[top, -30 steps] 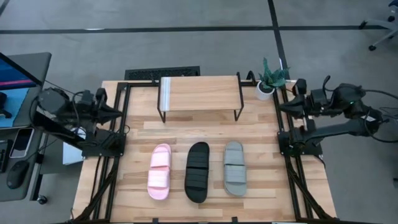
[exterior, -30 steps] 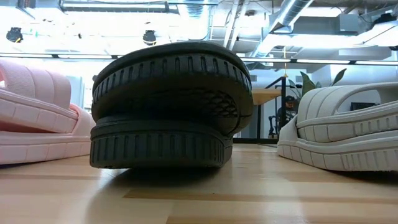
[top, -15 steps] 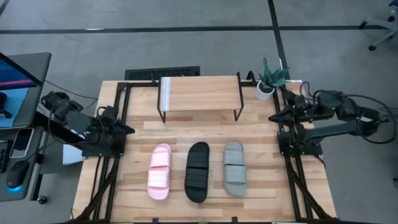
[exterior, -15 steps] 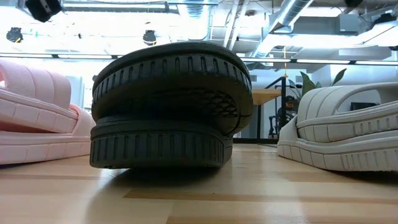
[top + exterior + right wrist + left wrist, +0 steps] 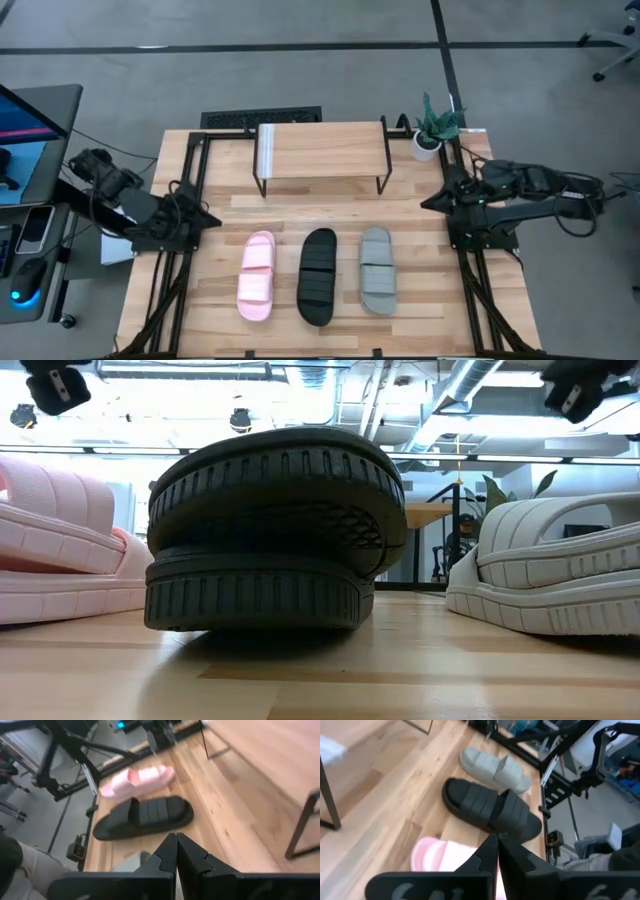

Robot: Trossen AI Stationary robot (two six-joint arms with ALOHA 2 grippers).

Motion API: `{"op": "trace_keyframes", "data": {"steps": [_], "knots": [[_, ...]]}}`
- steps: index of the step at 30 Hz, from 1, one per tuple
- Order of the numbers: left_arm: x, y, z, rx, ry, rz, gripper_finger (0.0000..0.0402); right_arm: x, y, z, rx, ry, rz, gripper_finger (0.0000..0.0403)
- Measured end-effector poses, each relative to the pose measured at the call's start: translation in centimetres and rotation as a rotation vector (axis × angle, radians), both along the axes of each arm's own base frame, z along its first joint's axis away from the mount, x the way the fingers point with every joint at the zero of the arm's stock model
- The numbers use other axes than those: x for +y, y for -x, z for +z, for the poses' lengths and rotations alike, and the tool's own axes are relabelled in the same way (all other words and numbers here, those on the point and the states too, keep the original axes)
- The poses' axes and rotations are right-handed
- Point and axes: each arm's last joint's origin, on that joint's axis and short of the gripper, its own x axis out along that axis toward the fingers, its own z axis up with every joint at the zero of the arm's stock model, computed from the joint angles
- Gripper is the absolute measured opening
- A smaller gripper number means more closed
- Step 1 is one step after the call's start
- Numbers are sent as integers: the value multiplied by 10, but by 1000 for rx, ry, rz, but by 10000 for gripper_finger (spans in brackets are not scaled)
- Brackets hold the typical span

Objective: Pick and place slides into the shelf
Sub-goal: Put the gray pair of slides on the shelf

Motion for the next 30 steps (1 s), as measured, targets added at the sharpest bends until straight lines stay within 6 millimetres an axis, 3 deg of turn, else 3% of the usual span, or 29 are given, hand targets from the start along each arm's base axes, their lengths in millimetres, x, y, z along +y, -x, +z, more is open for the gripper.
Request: {"op": "trace_keyframes", "data": {"steps": [7, 15, 23, 30], "knots": [[-3, -3, -15, 30, -53, 0, 3, 0, 6, -10, -10, -18, -9, 0], [5, 8, -32, -94, -72, 47, 1, -1, 21, -19, -234, 3, -7, 0], [18, 24, -46, -287, -11, 54, 0, -1, 16, -59, -280, -78, -53, 0], [16, 22, -61, -282, 31, 36, 0, 0, 5, -78, -310, -148, -42, 0]]}}
